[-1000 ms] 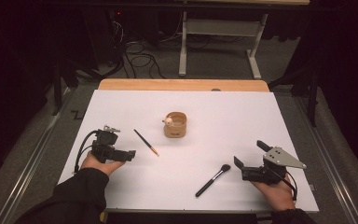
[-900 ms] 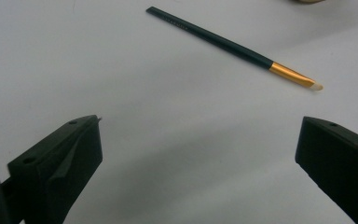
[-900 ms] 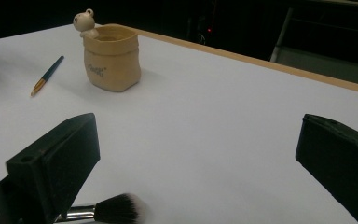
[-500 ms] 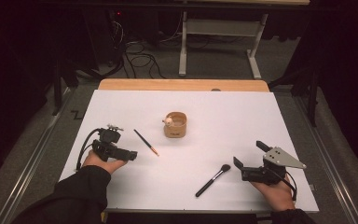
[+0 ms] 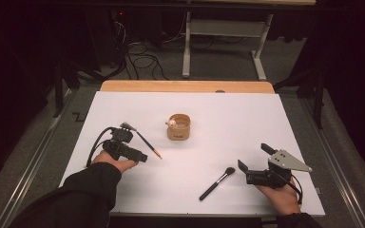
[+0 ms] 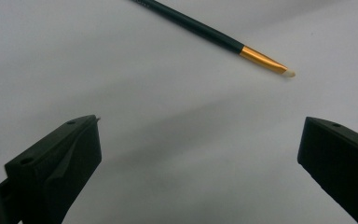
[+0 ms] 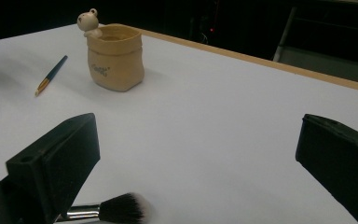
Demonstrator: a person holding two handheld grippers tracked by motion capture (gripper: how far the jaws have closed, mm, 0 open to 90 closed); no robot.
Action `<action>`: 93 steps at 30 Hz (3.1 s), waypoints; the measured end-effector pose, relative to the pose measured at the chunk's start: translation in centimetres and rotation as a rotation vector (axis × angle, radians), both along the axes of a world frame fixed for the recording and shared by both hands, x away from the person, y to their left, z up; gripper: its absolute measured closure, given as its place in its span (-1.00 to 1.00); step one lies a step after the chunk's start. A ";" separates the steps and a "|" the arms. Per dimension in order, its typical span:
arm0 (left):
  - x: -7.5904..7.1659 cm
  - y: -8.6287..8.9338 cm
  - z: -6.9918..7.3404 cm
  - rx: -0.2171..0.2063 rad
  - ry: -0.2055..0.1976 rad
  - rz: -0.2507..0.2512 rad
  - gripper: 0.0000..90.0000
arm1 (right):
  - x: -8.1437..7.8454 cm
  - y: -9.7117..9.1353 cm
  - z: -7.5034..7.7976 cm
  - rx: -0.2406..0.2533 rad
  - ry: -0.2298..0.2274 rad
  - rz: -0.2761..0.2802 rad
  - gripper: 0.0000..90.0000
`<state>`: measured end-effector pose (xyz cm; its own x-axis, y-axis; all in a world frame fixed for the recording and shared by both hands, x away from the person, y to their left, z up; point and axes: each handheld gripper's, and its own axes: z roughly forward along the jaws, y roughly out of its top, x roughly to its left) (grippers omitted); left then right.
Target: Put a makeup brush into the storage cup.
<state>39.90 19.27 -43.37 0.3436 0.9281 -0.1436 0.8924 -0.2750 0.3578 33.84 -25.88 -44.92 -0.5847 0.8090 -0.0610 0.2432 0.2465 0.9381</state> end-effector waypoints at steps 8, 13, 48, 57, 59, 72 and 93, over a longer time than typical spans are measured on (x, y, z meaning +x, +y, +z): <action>1.3 -0.5 -0.1 0.000 0.054 0.009 -0.98 | 0.0 0.0 0.0 0.000 0.001 0.003 -0.99; 2.1 -1.4 0.0 0.009 0.069 0.010 -0.97 | 0.0 0.0 -0.1 0.000 0.000 0.005 -0.99; 6.6 -4.2 -2.1 0.037 0.142 0.065 -0.63 | 0.1 0.1 -0.2 -0.005 0.002 0.013 -1.00; 6.7 -5.0 -2.4 0.046 0.162 0.059 -0.57 | 0.1 0.1 -0.2 -0.007 0.002 0.016 -1.00; 6.7 -5.3 -2.5 0.056 0.170 0.048 -0.54 | 0.1 0.1 -0.2 -0.006 0.003 0.016 -1.00; 6.4 -5.3 -2.5 0.138 0.142 0.035 -0.04 | 0.1 0.1 -0.3 -0.008 0.004 0.016 -0.99; 6.3 -4.7 -2.3 0.158 0.129 -0.009 0.36 | 0.0 0.1 -0.3 -0.006 0.003 0.011 -0.99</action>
